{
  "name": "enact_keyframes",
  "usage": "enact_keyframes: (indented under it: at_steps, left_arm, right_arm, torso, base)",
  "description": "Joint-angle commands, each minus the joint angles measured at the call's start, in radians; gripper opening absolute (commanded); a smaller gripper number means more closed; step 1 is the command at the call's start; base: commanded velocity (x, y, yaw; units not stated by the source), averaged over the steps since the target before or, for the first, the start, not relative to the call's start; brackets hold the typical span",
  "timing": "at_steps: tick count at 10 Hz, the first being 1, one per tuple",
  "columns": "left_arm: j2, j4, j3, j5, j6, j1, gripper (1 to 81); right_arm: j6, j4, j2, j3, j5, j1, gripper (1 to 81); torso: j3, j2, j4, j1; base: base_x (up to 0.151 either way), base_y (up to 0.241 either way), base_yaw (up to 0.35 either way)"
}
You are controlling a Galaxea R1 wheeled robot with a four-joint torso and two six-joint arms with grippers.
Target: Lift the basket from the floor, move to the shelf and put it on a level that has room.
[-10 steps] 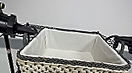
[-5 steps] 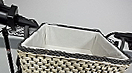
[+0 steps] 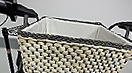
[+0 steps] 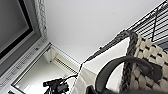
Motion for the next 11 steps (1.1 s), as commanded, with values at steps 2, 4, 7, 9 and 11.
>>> enact_keyframes:
  at_steps: [2, 4, 7, 9, 11]
  left_arm:
    - [0.096, -0.011, -0.122, -0.037, 0.006, -0.139, 1.0]
    - [0.131, -0.016, -0.173, -0.035, 0.006, -0.161, 1.0]
    - [0.169, -0.016, -0.242, -0.012, 0.008, -0.181, 1.0]
    - [0.211, -0.031, -0.300, -0.011, 0.006, -0.196, 1.0]
    - [0.256, -0.027, -0.360, 0.011, 0.006, -0.199, 1.0]
  right_arm:
    - [0.007, -0.003, 0.073, -0.136, 0.003, 0.157, 1.0]
    - [0.005, -0.009, 0.123, -0.204, -0.001, 0.162, 1.0]
    - [0.005, -0.012, 0.188, -0.292, -0.033, 0.206, 1.0]
    - [0.007, -0.012, 0.226, -0.347, -0.058, 0.225, 1.0]
    - [0.007, -0.015, 0.264, -0.419, -0.073, 0.226, 1.0]
  torso:
    - [0.000, 0.000, 0.000, 0.000]
    - [0.000, 0.000, 0.000, 0.000]
    - [0.000, 0.000, 0.000, 0.000]
    - [0.000, 0.000, 0.000, 0.000]
    - [0.000, 0.000, 0.000, 0.000]
  base:
    - [0.000, 0.000, 0.000]
    - [0.000, 0.000, 0.000]
    - [0.000, 0.000, 0.000]
    - [0.000, 0.000, 0.000]
    - [0.000, 0.000, 0.000]
